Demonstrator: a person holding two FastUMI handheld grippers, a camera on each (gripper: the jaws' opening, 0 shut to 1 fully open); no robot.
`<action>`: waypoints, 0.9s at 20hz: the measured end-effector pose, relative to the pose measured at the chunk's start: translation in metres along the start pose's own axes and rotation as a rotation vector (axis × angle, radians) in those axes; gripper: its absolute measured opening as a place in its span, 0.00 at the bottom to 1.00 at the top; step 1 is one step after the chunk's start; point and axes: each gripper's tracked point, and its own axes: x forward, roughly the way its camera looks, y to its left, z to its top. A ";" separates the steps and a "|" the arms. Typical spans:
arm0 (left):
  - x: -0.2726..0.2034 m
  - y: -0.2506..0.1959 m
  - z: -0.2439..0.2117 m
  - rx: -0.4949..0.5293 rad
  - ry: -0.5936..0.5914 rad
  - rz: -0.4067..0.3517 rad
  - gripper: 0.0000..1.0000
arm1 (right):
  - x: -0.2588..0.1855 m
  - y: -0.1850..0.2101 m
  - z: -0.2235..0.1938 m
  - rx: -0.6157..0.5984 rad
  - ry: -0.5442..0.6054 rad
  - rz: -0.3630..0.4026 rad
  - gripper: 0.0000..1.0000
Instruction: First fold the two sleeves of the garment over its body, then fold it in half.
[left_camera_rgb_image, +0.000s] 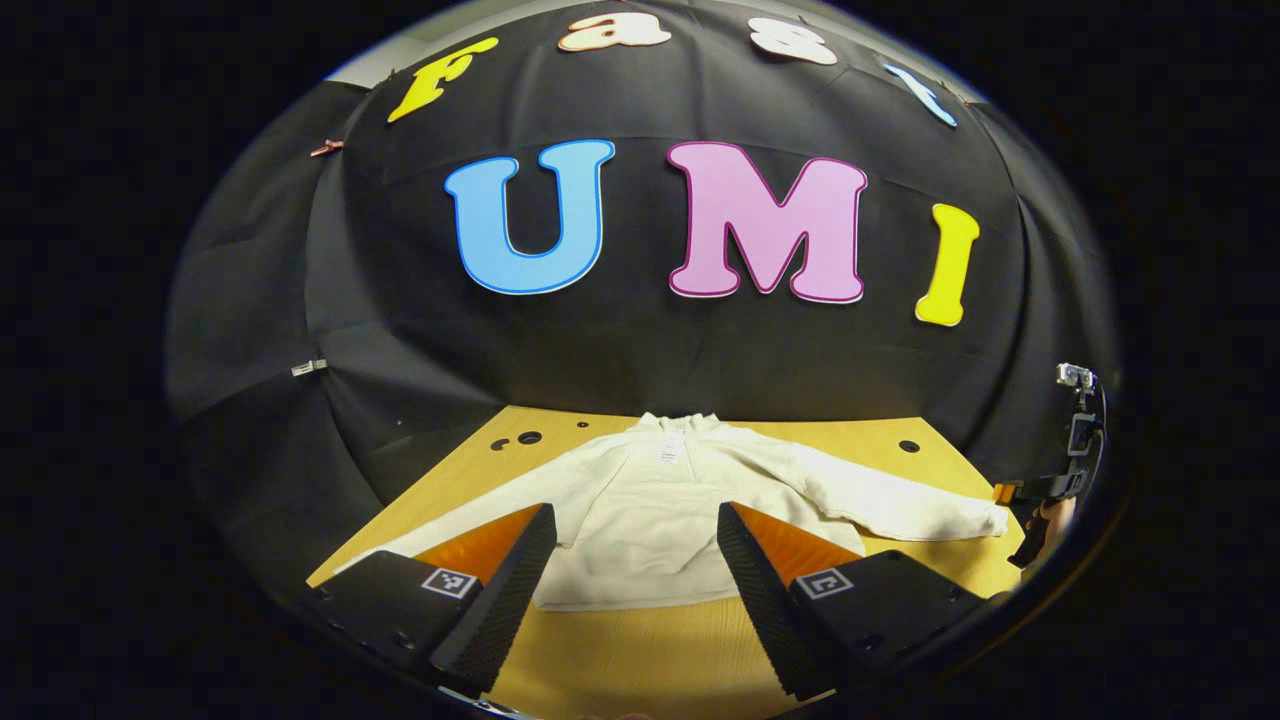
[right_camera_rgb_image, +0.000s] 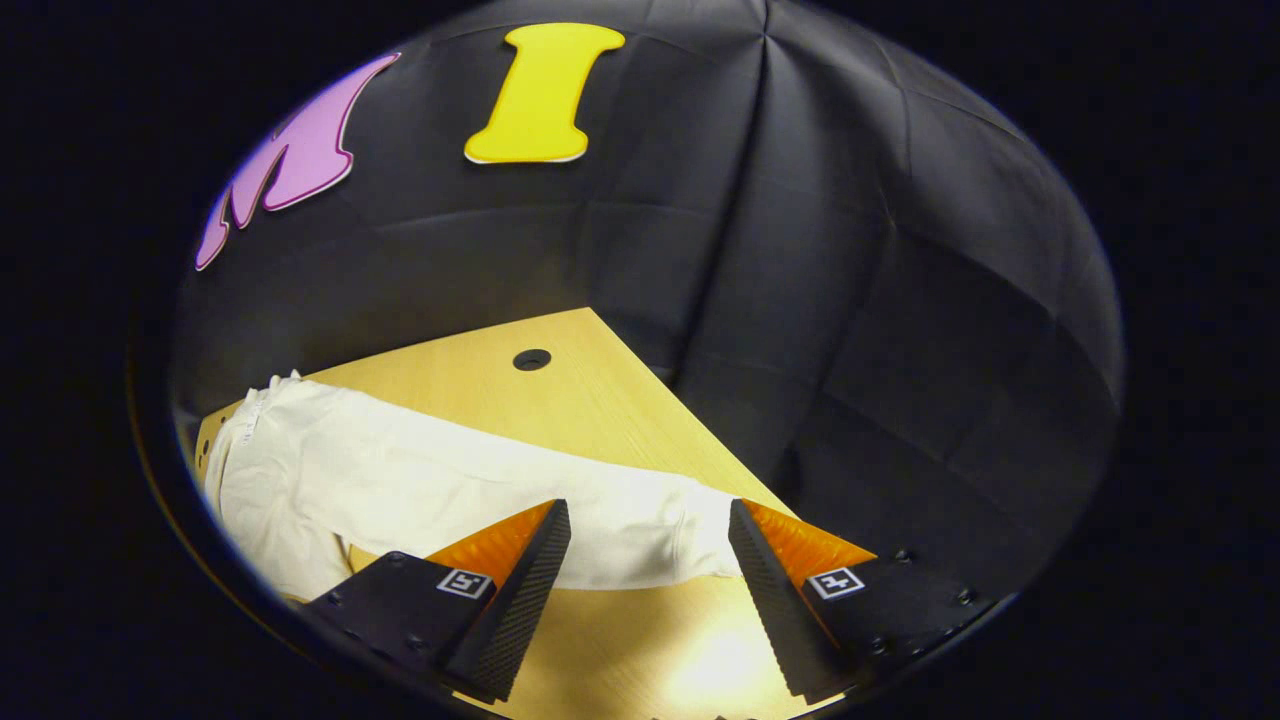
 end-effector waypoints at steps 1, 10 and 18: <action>0.002 0.000 -0.001 0.003 0.009 0.002 1.00 | 0.007 -0.004 -0.007 0.000 0.025 -0.024 0.98; 0.011 -0.006 -0.016 0.005 0.052 0.014 0.96 | 0.039 -0.021 -0.044 0.084 0.184 -0.045 0.98; 0.013 -0.013 -0.015 -0.042 0.078 0.016 1.00 | 0.043 -0.024 -0.064 0.139 0.279 -0.023 1.00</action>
